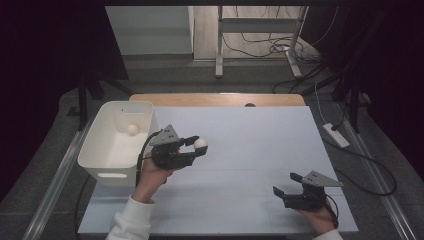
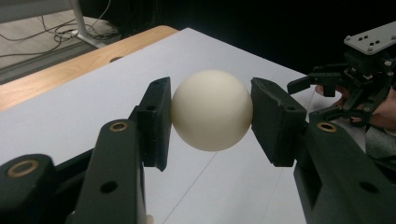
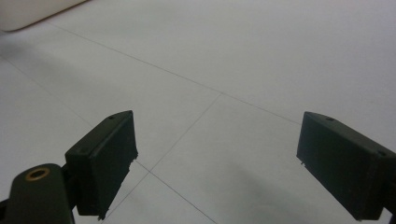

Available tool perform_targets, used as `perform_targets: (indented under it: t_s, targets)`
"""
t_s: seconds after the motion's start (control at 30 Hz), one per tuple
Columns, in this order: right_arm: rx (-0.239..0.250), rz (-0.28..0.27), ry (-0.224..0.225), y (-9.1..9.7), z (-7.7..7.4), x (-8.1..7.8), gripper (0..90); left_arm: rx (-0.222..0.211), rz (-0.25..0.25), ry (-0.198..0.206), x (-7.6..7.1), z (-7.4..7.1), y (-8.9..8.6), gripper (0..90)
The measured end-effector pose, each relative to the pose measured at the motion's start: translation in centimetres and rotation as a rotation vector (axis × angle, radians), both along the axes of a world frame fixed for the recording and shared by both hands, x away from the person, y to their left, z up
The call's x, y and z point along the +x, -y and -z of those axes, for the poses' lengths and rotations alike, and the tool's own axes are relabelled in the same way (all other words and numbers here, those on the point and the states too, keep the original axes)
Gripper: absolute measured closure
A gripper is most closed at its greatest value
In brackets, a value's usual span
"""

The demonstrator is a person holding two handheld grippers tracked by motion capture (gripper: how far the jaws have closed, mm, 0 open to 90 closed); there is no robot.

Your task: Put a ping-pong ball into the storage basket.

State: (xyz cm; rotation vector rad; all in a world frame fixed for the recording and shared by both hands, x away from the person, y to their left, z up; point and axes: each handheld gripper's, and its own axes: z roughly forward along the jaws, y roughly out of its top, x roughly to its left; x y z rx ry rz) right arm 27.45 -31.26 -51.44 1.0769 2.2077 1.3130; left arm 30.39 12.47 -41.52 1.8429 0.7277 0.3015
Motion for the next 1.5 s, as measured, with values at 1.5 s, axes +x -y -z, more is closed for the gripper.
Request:
perform_targets:
  t_s: [1.5]
  targets:
    - [-0.001,-0.003,0.002,-0.1,0.0,0.0,12.3,-0.024,-0.150,0.054,-0.3,-1.8,-4.1,51.3]
